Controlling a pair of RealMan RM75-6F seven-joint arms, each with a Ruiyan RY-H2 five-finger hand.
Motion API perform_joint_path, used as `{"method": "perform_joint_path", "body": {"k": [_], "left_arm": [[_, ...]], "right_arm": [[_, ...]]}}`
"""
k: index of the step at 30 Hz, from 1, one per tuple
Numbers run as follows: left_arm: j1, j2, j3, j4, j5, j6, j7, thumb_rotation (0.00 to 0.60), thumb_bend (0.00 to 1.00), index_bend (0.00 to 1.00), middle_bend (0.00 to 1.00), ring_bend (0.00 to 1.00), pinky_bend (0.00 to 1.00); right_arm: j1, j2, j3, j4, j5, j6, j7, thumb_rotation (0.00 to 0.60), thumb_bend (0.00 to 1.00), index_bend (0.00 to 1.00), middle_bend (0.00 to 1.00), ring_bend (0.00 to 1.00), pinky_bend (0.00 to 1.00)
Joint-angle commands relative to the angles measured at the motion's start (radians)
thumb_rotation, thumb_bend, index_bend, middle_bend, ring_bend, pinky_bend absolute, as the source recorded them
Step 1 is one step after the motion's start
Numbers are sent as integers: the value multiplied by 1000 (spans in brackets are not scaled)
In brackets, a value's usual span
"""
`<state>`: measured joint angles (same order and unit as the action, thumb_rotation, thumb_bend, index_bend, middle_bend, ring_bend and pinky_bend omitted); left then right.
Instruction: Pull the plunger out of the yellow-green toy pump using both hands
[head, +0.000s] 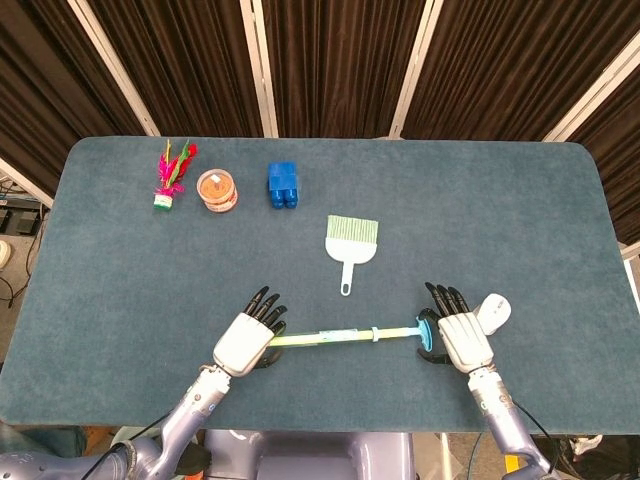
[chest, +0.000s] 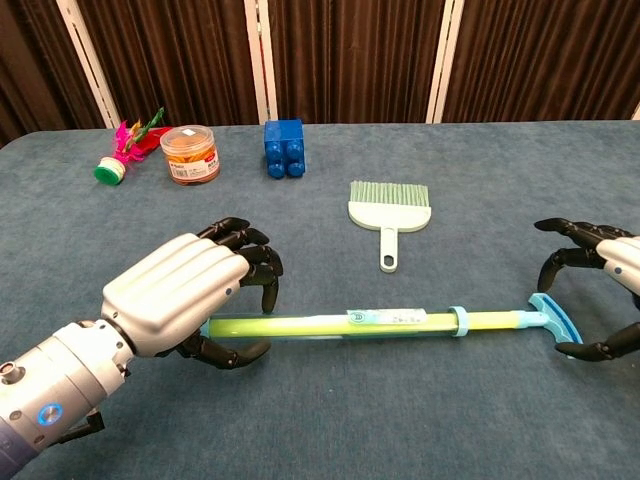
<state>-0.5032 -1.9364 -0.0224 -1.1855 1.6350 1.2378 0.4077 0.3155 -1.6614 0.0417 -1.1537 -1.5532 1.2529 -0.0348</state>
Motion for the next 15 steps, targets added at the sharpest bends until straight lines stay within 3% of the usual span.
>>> {"method": "perform_joint_path", "body": {"k": [1, 15], "left_arm": [[-2, -2, 0, 0, 0, 0, 0, 600, 528, 680, 240, 101, 60], [-26, -29, -11, 18, -8, -22, -17, 600, 525, 680, 241, 101, 59]], "right_arm": [[-2, 3, -5, -12, 7, -6, -4, 600, 218, 388, 45, 0, 78], [2, -31, -20, -12, 23, -35, -15, 600, 218, 395, 45, 0, 78]]}}
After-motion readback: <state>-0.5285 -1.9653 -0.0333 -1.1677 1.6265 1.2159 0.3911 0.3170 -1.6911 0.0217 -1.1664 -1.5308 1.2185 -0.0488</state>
